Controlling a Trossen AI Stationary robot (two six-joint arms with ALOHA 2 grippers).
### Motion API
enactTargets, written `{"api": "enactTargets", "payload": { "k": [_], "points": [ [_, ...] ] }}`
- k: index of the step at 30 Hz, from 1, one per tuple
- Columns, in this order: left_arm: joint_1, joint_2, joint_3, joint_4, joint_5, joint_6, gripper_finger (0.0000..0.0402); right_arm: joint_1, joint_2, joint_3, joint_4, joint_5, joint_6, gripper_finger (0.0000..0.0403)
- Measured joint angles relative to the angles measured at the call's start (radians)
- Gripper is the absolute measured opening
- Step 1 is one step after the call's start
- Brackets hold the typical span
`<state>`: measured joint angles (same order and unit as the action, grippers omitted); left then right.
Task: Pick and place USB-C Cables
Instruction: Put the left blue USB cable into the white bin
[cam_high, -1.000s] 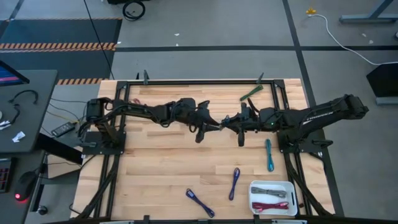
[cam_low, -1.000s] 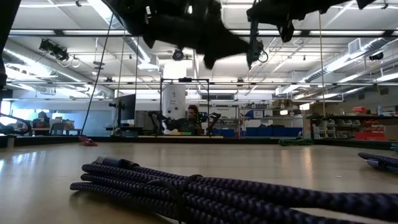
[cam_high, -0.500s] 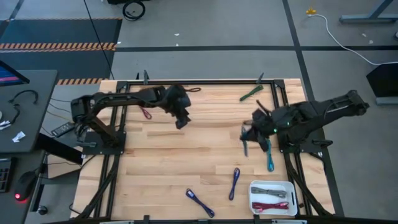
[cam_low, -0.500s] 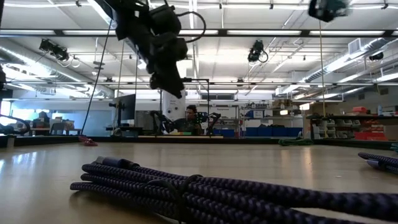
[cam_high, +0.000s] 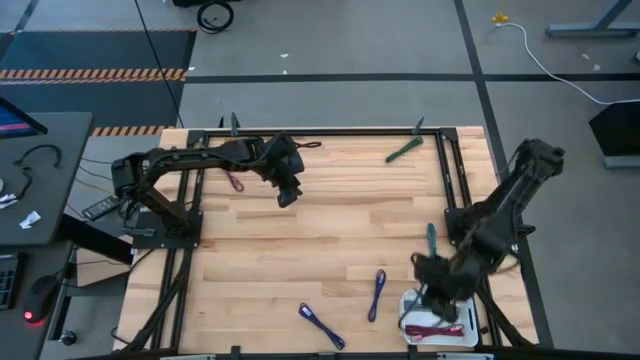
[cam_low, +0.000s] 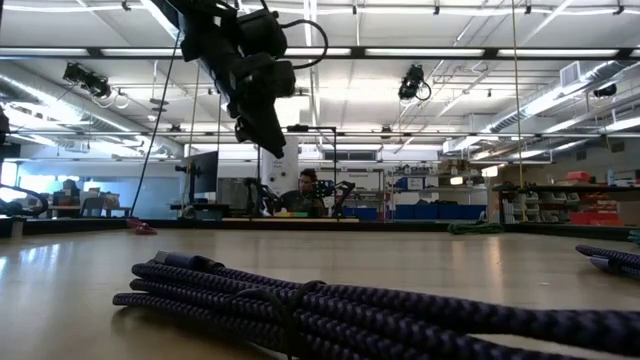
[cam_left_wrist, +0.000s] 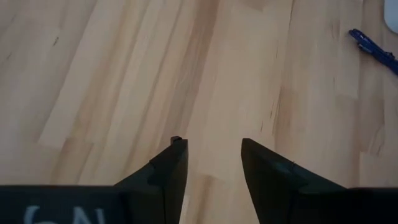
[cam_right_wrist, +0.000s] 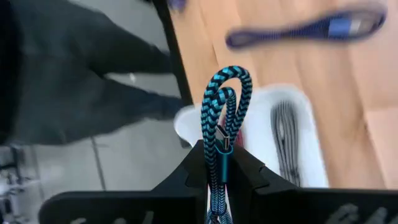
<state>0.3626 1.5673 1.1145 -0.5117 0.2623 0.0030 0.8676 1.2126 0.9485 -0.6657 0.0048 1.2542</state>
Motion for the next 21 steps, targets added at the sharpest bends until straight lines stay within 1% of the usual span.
{"api": "enactTargets", "payload": {
  "k": [4, 11, 14, 21],
  "points": [
    [0.0, 0.0, 0.0, -0.001, 0.0, 0.009, 0.0155, 0.051, 0.116, 0.0, 0.026, -0.029, 0.024, 0.0035],
    [-0.002, 0.0, 0.0, -0.006, 0.003, 0.006, 0.0151, 0.087, 0.286, 0.0, 0.09, -0.125, -0.069, 0.0035],
    [-0.002, 0.0, 0.0, -0.018, 0.005, -0.017, 0.015, 0.104, 0.335, 0.0, 0.089, -0.137, -0.115, 0.0035],
    [-0.003, 0.0, 0.0, -0.029, 0.005, -0.024, 0.0149, 0.108, 0.403, 0.0, 0.083, -0.137, -0.29, 0.0036]
  ]
}}
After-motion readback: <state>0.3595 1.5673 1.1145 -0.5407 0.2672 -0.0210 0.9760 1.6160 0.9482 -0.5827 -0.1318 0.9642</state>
